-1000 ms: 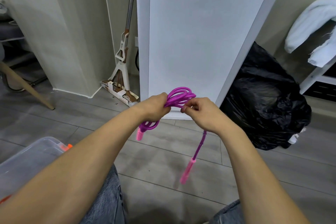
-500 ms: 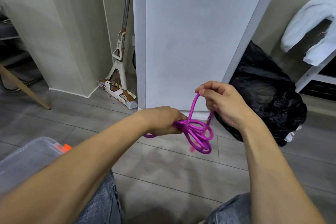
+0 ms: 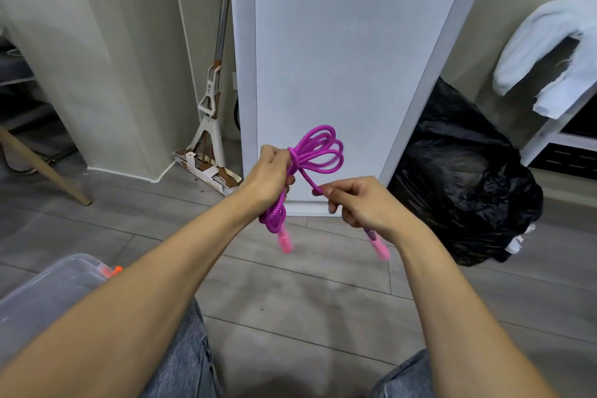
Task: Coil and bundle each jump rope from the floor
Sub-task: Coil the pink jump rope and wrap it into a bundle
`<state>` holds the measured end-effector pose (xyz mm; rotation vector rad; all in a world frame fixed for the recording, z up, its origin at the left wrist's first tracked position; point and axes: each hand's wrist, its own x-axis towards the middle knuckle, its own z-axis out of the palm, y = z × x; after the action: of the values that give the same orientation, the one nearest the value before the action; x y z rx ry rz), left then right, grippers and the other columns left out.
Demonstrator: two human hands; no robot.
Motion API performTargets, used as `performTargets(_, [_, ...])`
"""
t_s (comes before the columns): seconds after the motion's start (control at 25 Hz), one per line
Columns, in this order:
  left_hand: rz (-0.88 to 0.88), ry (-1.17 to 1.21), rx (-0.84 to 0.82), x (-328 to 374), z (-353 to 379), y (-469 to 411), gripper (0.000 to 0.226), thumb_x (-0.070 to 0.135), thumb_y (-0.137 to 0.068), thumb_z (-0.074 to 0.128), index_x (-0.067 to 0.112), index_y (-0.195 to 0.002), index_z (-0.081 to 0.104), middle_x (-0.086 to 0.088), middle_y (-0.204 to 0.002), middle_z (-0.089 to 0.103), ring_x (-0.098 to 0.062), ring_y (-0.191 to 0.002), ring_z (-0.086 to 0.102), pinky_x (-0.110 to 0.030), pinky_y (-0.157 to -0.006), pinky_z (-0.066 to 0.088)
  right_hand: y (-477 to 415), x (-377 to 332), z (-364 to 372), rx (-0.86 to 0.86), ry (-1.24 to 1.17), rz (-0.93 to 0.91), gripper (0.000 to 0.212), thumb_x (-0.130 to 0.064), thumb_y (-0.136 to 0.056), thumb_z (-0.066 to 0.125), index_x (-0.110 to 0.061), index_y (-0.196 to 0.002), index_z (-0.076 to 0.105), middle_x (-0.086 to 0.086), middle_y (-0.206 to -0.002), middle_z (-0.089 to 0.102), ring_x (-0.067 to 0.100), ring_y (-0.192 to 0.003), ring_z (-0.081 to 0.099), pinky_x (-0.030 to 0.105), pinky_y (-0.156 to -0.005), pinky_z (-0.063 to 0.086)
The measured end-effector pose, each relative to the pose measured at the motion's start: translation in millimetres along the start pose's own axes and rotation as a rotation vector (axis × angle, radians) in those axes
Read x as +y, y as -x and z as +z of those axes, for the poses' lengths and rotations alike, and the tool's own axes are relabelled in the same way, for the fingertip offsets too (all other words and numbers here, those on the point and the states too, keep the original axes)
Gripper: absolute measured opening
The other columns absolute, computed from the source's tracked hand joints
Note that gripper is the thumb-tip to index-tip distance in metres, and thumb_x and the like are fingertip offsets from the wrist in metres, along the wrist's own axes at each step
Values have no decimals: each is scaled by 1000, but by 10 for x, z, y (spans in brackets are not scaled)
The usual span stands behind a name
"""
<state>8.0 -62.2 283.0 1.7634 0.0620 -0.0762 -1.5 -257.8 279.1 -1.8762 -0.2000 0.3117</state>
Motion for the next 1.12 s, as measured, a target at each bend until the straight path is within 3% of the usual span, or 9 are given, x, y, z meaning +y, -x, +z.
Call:
performTargets(0.16, [172, -606, 54, -103, -45, -2, 17, 26, -105, 32, 13, -113, 36, -9, -80, 59, -27, -66, 51, -38, -62, 40, 128, -158, 12, -111, 180, 20, 25, -9, -99, 54, -17, -116, 70, 4, -72, 60, 14, -43, 36, 18, -40, 29])
performTargets(0.24, [280, -818, -71, -144, -86, -14, 13, 24, -105, 37, 16, -114, 41, -10, -89, 65, -30, -77, 57, -42, -69, 47, 139, -202, -67, -59, 388, -40, 16, -13, -97, 60, -16, -107, 73, 0, -71, 64, 6, -41, 46, 15, -45, 37])
performTargets(0.36, [300, -874, -350, -125, -129, -2, 10, 31, -100, 54, 28, -109, 55, 5, -85, 68, -21, -80, 60, -34, -70, 46, 125, -166, -189, 90, 505, -151, 5, -25, -91, 72, -23, -90, 76, -4, -74, 72, 7, -69, 68, 25, -68, 53])
performTargets(0.44, [227, -699, -590, -52, -148, 52, 10, 30, -96, 63, 27, -106, 62, 6, -79, 70, -16, -72, 61, -30, -68, 47, 117, -134, -211, 116, 402, -157, 5, -26, -85, 79, -21, -84, 77, -1, -73, 74, 13, -73, 71, 27, -73, 57])
performTargets(0.52, [67, -350, -792, 21, -197, 113, 11, 22, -97, 63, 16, -106, 62, -5, -81, 68, -16, -66, 55, -26, -65, 47, 127, -155, -213, 100, 255, -172, 10, -23, -81, 82, -14, -84, 78, 1, -68, 72, 10, -62, 66, 20, -61, 52])
performTargets(0.64, [-85, 249, -922, 64, -252, 158, 12, 16, -100, 54, 8, -109, 58, -8, -83, 60, -16, -65, 53, -25, -66, 50, 133, -216, -247, 77, -80, -131, 5, -10, -87, 73, -8, -90, 76, 5, -71, 68, 7, -61, 62, 16, -55, 49])
performTargets(0.72, [-69, 502, -879, 59, -228, 124, 16, 19, -99, 53, 7, -107, 60, -5, -83, 55, -13, -65, 50, -26, -67, 49, 120, -198, -224, 57, -72, -128, 14, -1, -95, 60, -7, -97, 73, 2, -67, 59, 4, -53, 57, 19, -51, 46])
performTargets(0.84, [-67, 601, -682, 34, -169, 69, 15, 20, -96, 59, 8, -103, 64, -3, -83, 56, -11, -65, 52, -26, -68, 52, 67, -120, -129, -27, -118, -29, 26, -25, -100, 60, -4, -92, 73, 5, -60, 48, 14, -44, 41, 27, -45, 34])
performTargets(1.12, [-185, 681, -193, -13, -186, -71, 12, 1, -92, 54, 2, -102, 61, -3, -64, 53, -14, -57, 53, -29, -70, 51, 258, -89, -404, -233, 61, 306, 22, -19, -96, 63, 1, -104, 71, 8, -70, 60, 19, -54, 55, 29, -51, 46])
